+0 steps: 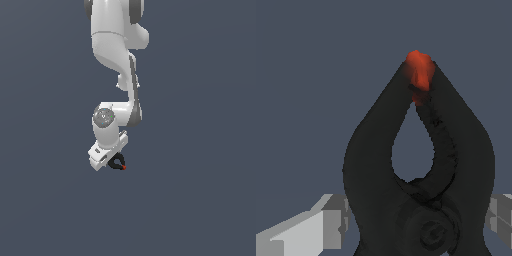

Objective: Pick up the object and move it to a goal position.

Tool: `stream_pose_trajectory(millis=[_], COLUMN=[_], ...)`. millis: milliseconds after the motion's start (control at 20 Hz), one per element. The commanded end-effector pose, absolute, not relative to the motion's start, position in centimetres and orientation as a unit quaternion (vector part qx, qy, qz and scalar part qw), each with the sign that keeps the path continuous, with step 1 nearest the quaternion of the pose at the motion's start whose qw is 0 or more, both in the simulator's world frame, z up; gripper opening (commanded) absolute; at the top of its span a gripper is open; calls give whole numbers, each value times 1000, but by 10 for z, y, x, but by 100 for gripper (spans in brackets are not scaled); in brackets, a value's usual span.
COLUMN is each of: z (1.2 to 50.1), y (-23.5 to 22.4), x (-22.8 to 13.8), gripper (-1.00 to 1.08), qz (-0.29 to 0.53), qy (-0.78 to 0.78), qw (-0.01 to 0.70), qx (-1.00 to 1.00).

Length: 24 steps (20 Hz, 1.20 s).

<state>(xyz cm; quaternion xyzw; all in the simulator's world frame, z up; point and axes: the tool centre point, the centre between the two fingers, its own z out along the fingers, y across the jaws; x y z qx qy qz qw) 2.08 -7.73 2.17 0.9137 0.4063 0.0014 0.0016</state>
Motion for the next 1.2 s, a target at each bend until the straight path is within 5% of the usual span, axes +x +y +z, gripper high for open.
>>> stream_pose_trajectory(millis=[0,600,1150], z=[19,22,27], y=[-75,-59,34], x=[20,12,-27], gripper=[-100,-100,-100], qz=[0,0,0], qy=[407,407,407], qw=[0,1,1], qx=[913,914,914])
